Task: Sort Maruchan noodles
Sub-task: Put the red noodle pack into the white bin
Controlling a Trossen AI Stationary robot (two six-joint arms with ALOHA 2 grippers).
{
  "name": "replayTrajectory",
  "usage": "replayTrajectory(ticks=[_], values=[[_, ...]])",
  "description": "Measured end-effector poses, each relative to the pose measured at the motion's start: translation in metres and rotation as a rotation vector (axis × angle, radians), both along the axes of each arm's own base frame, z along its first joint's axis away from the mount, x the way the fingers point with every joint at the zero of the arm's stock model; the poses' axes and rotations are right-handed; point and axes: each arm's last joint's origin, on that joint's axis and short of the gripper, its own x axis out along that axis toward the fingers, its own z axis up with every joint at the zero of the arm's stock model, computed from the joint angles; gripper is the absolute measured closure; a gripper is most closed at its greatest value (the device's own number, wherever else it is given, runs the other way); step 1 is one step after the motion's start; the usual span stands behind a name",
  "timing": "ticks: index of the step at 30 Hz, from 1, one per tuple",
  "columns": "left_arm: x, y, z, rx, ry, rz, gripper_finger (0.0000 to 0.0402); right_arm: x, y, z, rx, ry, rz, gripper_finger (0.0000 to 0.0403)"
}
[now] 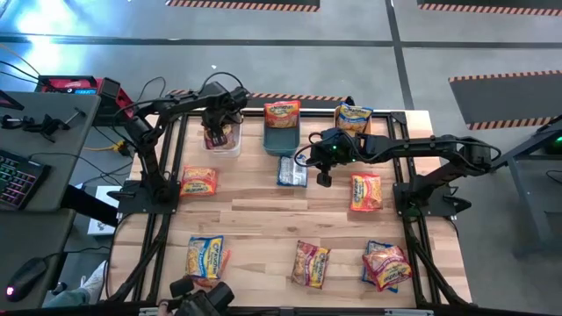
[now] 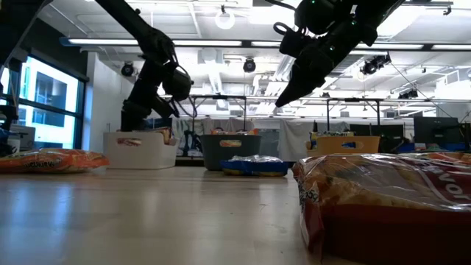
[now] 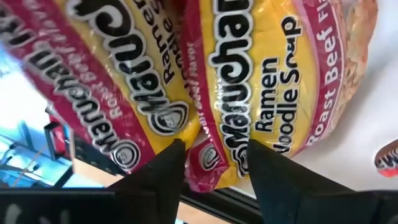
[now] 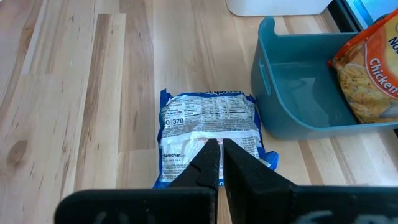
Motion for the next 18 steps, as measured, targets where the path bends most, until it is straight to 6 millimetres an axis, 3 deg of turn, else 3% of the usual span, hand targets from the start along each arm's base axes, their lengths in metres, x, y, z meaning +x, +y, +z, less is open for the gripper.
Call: replayTrajectory(ticks=[5,12,18], values=[[-0.002,-0.003,-0.005,-0.005,0.045,-0.043,0.0284,0.000,0.000,0.000,-0.001,0.000,0.001,0.0403],[0.007,-0.002,-0.003,0.071,0.041,-0.090,0.0388,0.000,0.000,0.000,-0.003,0.000,0.002,0.0403],[0.016,0.004,0.015,0.160,-0.039,-0.091,0.0399,0.000,0.000,0.000,-0.002,0.001,0.002,0.0403]])
